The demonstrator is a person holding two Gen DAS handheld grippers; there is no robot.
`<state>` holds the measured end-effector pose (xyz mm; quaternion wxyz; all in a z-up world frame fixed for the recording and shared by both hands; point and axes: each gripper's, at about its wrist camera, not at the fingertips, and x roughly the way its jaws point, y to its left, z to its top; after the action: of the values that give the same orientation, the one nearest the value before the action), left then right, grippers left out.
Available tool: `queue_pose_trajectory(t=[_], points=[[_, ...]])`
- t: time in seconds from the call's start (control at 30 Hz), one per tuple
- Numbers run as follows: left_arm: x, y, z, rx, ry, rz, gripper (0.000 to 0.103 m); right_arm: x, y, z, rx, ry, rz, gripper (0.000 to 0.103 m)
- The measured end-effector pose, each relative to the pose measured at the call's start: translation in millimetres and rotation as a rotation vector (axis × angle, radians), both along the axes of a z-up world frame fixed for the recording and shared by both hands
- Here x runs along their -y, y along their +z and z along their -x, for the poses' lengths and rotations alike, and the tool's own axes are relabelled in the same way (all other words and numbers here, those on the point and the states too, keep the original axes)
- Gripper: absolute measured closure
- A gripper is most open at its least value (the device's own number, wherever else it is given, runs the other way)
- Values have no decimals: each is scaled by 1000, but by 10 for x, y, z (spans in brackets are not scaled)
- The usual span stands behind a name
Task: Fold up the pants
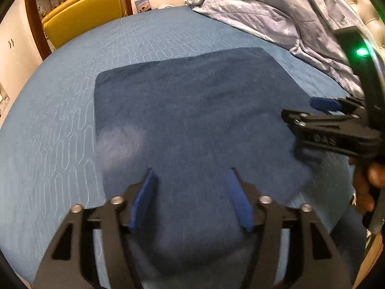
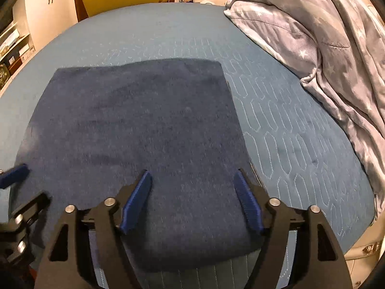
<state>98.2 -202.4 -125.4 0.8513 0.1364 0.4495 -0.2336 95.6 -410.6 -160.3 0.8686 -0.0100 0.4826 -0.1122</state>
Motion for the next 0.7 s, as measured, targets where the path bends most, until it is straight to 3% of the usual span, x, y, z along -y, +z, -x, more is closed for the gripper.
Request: queue_pose_trajectory(t=[0.1, 0.23, 0.33, 0.5, 0.63, 0.7], points=[[-157, 75, 139, 2, 53, 10, 30, -66, 0, 38, -7, -2, 19, 30], [-221, 213, 272, 67, 50, 51, 6, -62, -8, 54, -13, -4, 22, 30], [-132, 237, 212, 95, 51, 69, 6, -52, -4, 62, -16, -1, 20, 29], [-136, 231, 146, 118, 56, 57, 11, -44, -23, 81, -9, -8, 19, 28], [-56, 59, -6, 79, 48, -20, 35, -59, -23, 86, -13, -14, 32, 28], [-98, -10, -126, 55, 84, -44, 38, -72, -15, 107, -14, -17, 39, 28]])
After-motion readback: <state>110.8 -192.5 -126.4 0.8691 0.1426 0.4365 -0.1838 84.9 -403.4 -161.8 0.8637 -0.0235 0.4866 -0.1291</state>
